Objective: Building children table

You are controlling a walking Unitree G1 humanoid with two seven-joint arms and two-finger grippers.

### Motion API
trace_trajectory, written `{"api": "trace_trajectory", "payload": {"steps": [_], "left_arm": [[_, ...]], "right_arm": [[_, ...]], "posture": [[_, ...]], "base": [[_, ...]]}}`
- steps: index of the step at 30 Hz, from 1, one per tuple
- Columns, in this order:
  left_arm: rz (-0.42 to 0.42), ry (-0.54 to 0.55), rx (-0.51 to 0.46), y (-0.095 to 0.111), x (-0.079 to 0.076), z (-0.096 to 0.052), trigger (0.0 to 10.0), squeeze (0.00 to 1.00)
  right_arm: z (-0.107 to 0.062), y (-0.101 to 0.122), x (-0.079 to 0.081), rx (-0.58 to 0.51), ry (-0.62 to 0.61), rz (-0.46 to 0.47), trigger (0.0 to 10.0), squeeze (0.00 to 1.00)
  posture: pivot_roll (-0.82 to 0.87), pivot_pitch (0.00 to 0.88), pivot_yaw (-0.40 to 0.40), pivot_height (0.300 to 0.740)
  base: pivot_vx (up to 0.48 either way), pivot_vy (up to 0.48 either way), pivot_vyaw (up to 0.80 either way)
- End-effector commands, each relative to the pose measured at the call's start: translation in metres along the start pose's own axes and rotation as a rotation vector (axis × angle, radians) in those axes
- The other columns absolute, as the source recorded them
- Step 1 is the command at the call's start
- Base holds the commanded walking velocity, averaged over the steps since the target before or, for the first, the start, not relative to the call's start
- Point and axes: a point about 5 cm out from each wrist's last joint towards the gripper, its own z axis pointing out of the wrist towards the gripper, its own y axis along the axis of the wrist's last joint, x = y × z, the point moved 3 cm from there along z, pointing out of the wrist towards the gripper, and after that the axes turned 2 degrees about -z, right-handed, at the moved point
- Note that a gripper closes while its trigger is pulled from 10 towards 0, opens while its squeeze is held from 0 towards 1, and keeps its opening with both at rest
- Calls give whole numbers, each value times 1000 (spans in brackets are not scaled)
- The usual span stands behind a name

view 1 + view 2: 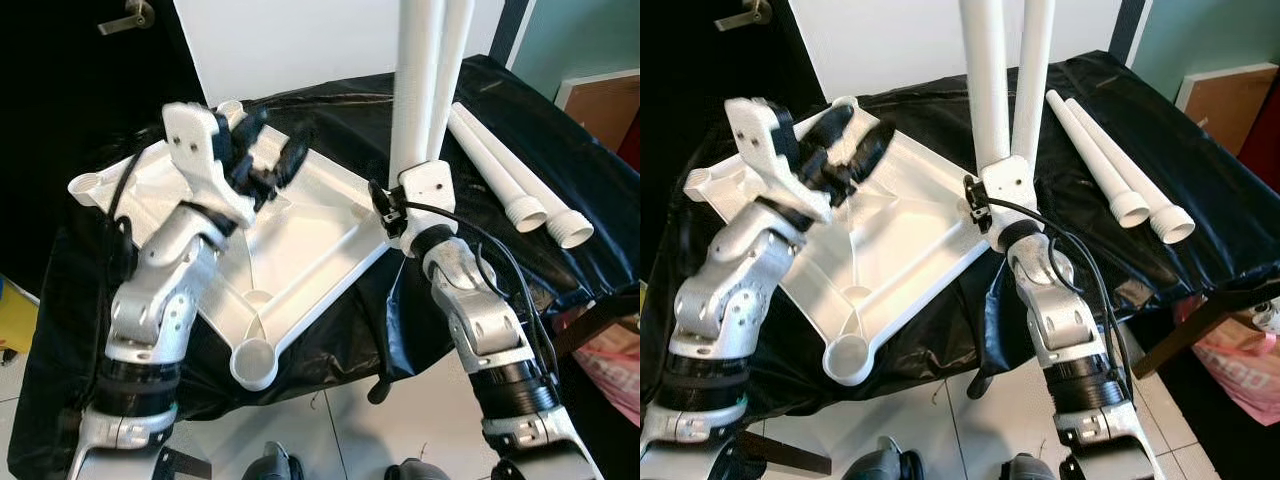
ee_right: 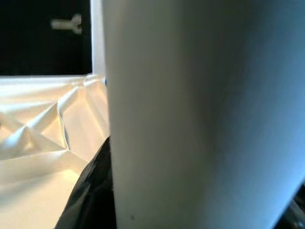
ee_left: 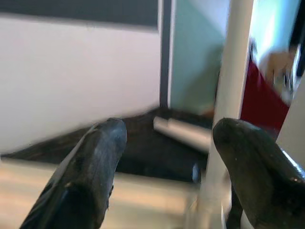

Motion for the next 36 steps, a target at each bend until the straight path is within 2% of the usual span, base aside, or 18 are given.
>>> {"api": "trace_trajectory", "payload": {"steps": [1, 9, 10, 17, 18, 19, 20, 21, 22, 23, 24, 25, 26, 28, 30, 32, 34, 36], "left_arm": [[48, -103, 50, -11, -10, -5, 10000, 0], [249, -134, 242, -51, -1, -33, 10000, 0], [291, -164, 303, -59, 2, -46, 10000, 0], [261, -218, 369, -69, 2, -62, 10000, 0], [151, -237, 377, -70, -4, -69, 10000, 0], [151, -237, 377, -70, -4, -69, 10000, 0], [9, -277, 397, -71, -15, -77, 10000, 0], [9, -277, 397, -71, -15, -77, 10000, 0], [-107, -335, 419, -70, -29, -86, 10000, 0], [-107, -335, 419, -70, -29, -86, 10000, 0], [-171, -415, 476, -71, -41, -102, 10000, 0], [-171, -415, 476, -71, -41, -102, 10000, 0], [-206, -467, 548, -72, -46, -117, 10000, 0], [-171, -519, 679, -76, -40, -140, 10000, 0], [-79, -554, 841, -83, -19, -164, 10000, 0], [-45, -557, 896, -83, -8, -172, 10000, 0], [-45, -557, 896, -83, -8, -172, 10000, 0], [20, -535, 946, -80, 15, -175, 10000, 0]], "right_arm": [[-4, 8, -5, -46, -10, 20, 10000, 0], [-19, 4, -10, -52, -2, 28, 10000, 0], [-23, 3, -12, -53, -1, 26, 10000, 0], [-26, 5, -15, -62, 6, 26, 10000, 0], [-27, 5, -14, -66, 17, 23, 10000, 0], [-27, 5, -14, -66, 17, 23, 10000, 0], [-28, 6, -13, -70, 29, 22, 10000, 0], [-28, 6, -13, -70, 29, 22, 10000, 0], [-29, 7, -12, -74, 38, 20, 10000, 0], [-29, 7, -12, -74, 38, 20, 10000, 0], [-29, 7, -12, -77, 45, 15, 10000, 0], [-29, 7, -12, -77, 45, 15, 10000, 0], [-30, 8, -12, -80, 48, 12, 10000, 0], [-30, 8, -13, -84, 51, 7, 10000, 0], [-29, 8, -12, -85, 57, 6, 10000, 0], [-28, 8, -12, -85, 61, 6, 10000, 0], [-28, 8, -12, -85, 61, 6, 10000, 0], [-27, 9, -11, -89, 72, 0, 10000, 0]], "posture": [[-55, 75, 43, 740], [-54, 78, 37, 740], [-57, 79, 37, 740], [-53, 80, 33, 740], [-59, 77, 37, 740], [-59, 77, 37, 740], [-60, 75, 39, 740], [-60, 75, 39, 740], [-65, 72, 43, 740], [-65, 72, 43, 740], [-67, 68, 45, 740], [-67, 68, 45, 740], [-66, 68, 47, 740], [-59, 64, 48, 740], [-46, 61, 41, 740], [-45, 62, 42, 740], [-45, 62, 42, 740], [-40, 62, 41, 740]], "base": [[0, 0, 0], [0, 0, 0], [0, 0, 0], [0, 0, 0], [0, 0, 0], [0, 0, 0], [0, 0, 0], [0, 0, 0], [0, 0, 0], [0, 0, 0], [0, 0, 0], [0, 0, 0], [0, 0, 0], [0, 0, 0], [0, 0, 0], [0, 0, 0], [0, 0, 0], [0, 0, 0]]}}
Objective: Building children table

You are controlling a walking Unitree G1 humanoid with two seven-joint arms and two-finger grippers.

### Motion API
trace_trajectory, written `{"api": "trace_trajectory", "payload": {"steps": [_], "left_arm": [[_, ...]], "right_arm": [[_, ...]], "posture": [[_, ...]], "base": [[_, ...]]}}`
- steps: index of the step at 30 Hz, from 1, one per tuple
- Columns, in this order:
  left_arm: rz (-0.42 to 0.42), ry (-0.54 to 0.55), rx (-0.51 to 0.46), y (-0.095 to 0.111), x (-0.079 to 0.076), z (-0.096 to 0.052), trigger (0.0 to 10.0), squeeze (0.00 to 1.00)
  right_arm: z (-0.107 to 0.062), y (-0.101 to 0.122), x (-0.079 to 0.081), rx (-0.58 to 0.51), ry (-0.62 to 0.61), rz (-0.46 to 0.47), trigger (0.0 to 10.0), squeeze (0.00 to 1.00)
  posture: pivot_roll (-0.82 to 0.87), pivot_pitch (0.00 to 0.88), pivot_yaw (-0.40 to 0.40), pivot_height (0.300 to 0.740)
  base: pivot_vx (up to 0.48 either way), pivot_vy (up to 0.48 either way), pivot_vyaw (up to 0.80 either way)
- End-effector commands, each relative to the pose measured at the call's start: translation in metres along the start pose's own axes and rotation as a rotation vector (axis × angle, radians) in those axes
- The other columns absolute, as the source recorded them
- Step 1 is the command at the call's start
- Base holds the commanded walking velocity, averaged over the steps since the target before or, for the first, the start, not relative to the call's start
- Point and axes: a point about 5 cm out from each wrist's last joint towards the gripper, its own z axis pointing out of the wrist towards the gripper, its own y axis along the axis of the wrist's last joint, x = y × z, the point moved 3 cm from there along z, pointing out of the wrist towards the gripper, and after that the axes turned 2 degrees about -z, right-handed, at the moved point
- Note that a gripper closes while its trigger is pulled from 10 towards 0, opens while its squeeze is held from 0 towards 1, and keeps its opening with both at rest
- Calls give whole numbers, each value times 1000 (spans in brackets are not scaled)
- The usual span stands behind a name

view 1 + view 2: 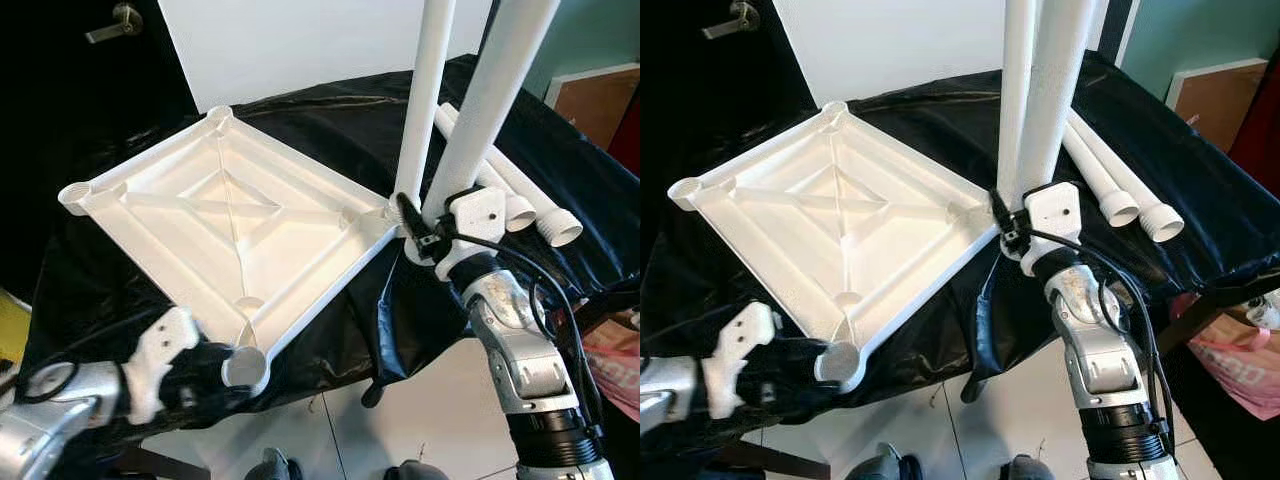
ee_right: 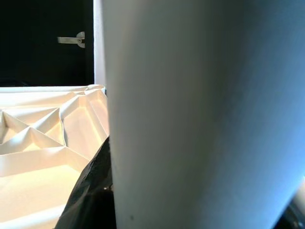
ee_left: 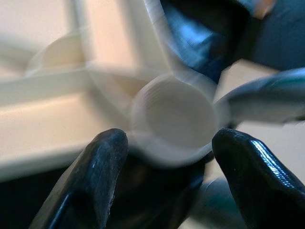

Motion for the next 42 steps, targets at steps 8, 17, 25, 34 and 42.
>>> {"api": "trace_trajectory", "payload": {"steps": [8, 17, 25, 34, 42], "left_arm": [[71, 134, 49, 5, 49, -29, 10000, 0], [198, 408, -69, 27, 115, -42, 10000, 0], [180, 452, -336, 60, 130, -27, 10000, 0], [373, 306, -130, 43, 127, 2, 10000, 0], [429, 240, -27, 36, 129, 7, 10000, 0]], "right_arm": [[4, 7, 1, -40, 18, -6, 10000, 0], [2, 7, 1, -46, 23, -12, 10000, 0], [-1, 5, -1, -45, 22, -24, 10000, 0], [-3, 3, -4, -47, 25, -35, 10000, 0], [-4, 4, -7, -50, 25, -48, 10000, 0]], "posture": [[-40, 68, 41, 740], [-43, 73, 43, 740], [-52, 65, 48, 740], [-59, 58, 49, 740], [-73, 57, 60, 740]], "base": [[0, 0, 0], [0, 0, 0], [0, 0, 0], [0, 0, 0], [0, 0, 0]]}}
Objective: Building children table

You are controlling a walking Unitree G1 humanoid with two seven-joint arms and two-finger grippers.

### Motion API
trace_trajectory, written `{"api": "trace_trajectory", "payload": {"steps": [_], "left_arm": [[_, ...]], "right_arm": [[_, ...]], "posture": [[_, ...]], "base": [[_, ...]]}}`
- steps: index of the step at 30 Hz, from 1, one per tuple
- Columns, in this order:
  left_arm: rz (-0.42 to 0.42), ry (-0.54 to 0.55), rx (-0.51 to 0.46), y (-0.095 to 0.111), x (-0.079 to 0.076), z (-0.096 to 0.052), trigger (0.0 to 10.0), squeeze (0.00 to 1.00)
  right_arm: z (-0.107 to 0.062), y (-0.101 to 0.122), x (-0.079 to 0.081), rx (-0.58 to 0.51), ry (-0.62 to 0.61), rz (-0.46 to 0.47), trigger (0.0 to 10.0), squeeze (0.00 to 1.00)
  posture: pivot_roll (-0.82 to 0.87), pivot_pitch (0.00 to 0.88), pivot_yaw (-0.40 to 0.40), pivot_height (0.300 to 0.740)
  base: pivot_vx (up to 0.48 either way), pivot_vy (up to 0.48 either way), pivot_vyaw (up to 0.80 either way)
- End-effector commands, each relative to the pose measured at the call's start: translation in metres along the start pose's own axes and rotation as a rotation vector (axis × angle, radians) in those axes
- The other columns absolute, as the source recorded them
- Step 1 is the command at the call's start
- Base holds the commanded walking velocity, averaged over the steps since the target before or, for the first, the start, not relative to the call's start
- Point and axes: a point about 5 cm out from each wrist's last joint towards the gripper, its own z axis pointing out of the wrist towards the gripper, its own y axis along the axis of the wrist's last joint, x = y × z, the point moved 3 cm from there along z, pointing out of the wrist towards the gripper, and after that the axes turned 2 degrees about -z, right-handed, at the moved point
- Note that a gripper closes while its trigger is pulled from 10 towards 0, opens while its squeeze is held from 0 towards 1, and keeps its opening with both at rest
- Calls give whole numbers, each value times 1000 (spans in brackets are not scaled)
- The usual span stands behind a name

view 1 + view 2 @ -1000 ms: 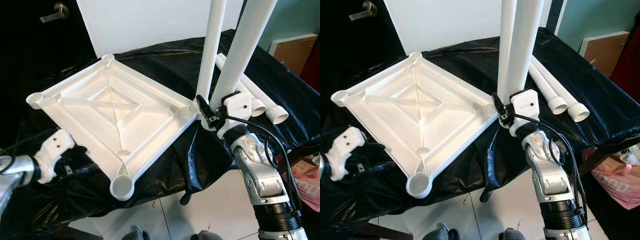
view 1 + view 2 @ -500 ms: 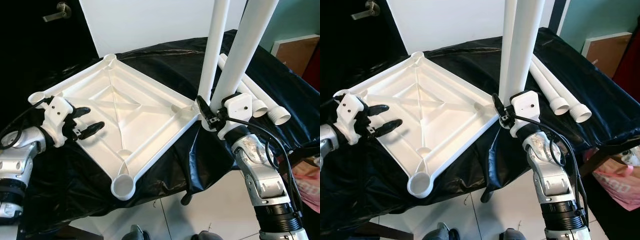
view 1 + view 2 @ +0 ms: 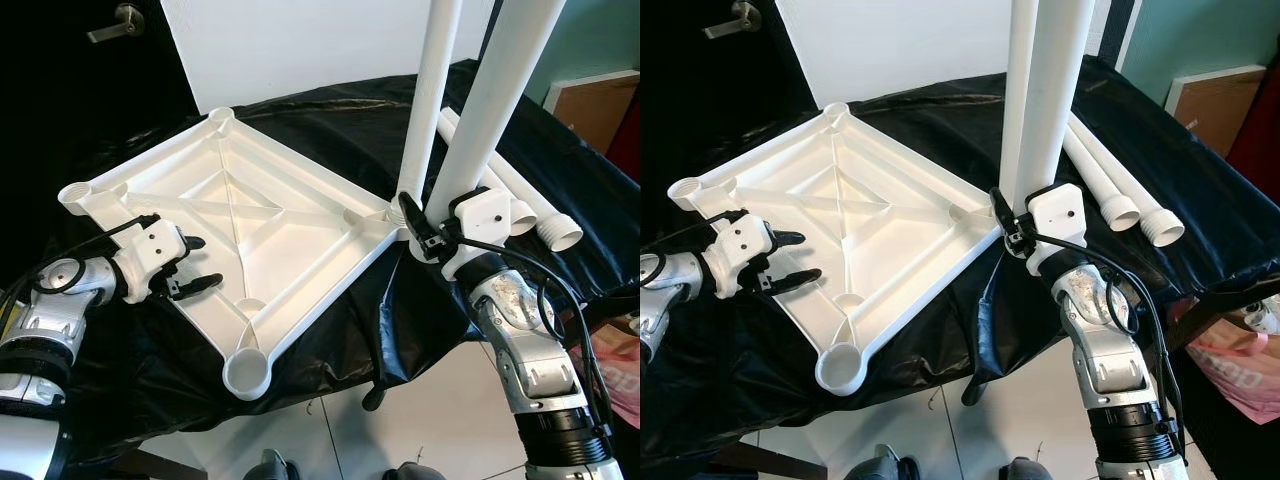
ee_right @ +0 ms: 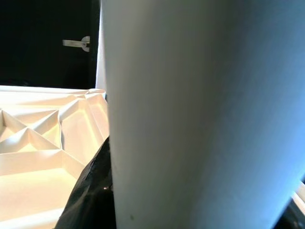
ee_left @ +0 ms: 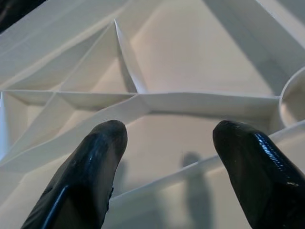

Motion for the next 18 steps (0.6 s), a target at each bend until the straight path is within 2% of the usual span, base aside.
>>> {"api": "trace_trajectory", "payload": {"steps": [1, 9, 18], "left_arm": [[24, -52, 61, -9, -4, 1, 10000, 0], [84, -187, 153, -22, -17, 5, 10000, 0], [116, -208, 169, -22, -18, 16, 10000, 0]], "right_arm": [[-2, 1, -2, -10, -2, -3, 10000, 0], [-7, 1, -7, -8, -18, -21, 10000, 0], [-6, 3, -6, -13, -13, -24, 10000, 0]], "posture": [[-77, 58, 63, 740], [-95, 60, 78, 740], [-96, 67, 77, 740]], "base": [[0, 0, 0], [0, 0, 0], [0, 0, 0]]}}
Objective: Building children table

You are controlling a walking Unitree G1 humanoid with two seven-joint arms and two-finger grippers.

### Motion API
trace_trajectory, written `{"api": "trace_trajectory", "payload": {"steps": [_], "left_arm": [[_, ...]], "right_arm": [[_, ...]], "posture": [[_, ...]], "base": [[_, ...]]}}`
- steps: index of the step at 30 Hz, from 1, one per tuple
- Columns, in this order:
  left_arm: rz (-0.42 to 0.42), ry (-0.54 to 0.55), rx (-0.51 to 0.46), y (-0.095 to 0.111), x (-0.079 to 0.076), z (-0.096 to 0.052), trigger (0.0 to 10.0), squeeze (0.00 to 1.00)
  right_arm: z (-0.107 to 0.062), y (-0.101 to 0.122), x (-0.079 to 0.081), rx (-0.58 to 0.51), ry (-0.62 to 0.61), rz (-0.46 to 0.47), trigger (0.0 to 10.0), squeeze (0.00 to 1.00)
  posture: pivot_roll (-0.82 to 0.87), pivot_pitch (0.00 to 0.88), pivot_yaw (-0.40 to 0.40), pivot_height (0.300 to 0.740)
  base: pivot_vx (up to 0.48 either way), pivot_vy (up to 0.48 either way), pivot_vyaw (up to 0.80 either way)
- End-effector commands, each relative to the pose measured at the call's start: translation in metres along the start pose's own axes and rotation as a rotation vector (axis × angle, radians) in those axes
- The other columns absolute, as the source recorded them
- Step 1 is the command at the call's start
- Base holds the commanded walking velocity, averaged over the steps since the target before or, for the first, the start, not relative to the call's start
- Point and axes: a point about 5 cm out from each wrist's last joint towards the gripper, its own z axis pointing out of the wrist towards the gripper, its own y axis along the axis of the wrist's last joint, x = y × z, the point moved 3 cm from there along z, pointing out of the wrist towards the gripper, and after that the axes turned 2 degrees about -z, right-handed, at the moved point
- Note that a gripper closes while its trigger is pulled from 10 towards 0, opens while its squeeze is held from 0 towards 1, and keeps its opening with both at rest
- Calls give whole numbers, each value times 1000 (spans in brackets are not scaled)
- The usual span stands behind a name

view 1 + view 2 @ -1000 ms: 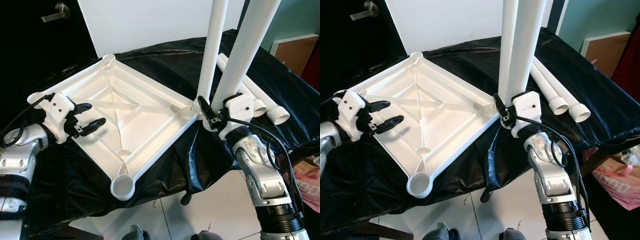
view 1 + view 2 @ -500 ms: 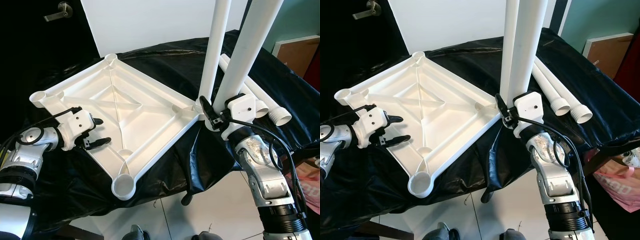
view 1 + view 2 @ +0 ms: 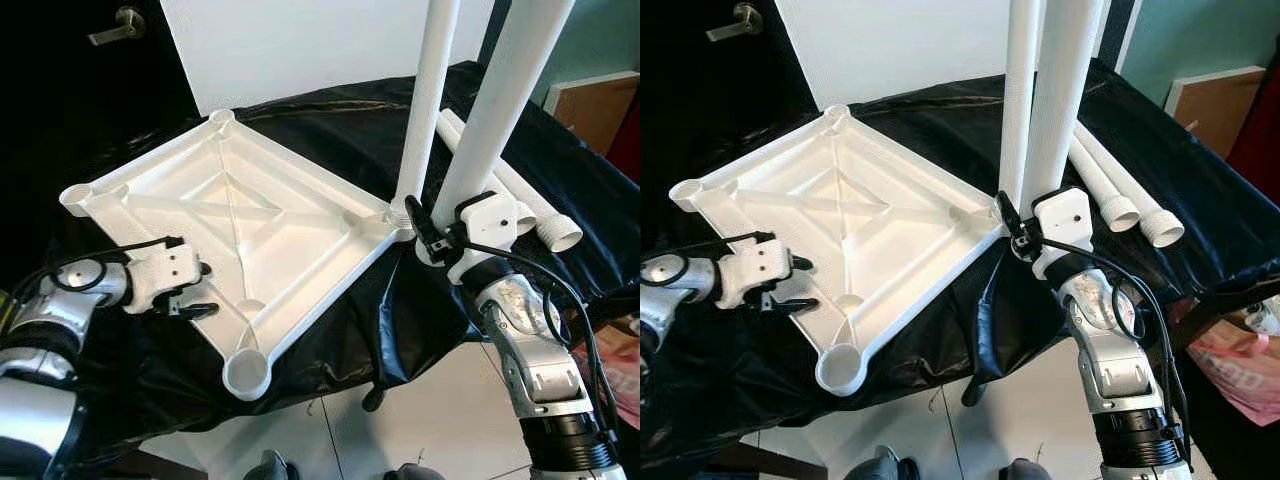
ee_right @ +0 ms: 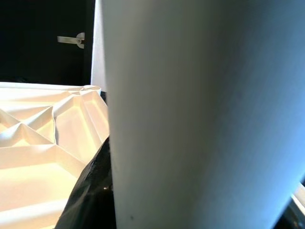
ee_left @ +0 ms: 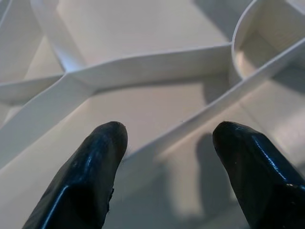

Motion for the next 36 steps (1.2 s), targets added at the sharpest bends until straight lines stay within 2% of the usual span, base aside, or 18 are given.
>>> {"api": "trace_trajectory", "payload": {"steps": [1, 15, 33, 34, 35, 36], "left_arm": [[15, -5, 29, -3, -1, 2, 10000, 0], [-18, -101, 149, -10, -3, 10, 10000, 0], [-66, -124, 190, -8, 0, 18, 10000, 0], [-108, -129, 152, -2, 1, 21, 4039, 0], [-108, -129, 152, -2, 1, 21, 4039, 0], [-159, -141, 105, 3, 1, 23, 0, 0]], "right_arm": [[-1, 6, -2, -28, -2, -11, 10000, 0], [-9, 6, 5, -17, 6, -5, 10000, 0], [-23, 8, 7, 9, 4, -6, 10000, 0], [-26, 8, 7, 16, 8, -8, 10000, 0], [-26, 8, 7, 16, 8, -8, 10000, 0], [-28, 8, 7, 23, 12, -12, 10000, 0]], "posture": [[-96, 67, 77, 740], [-112, 93, 106, 740], [-152, 162, 128, 740], [-162, 176, 131, 740], [-162, 176, 131, 740], [-165, 183, 130, 740]], "base": [[0, 0, 0], [0, 0, 0], [0, 0, 0], [0, 0, 0], [0, 0, 0], [0, 0, 0]]}}
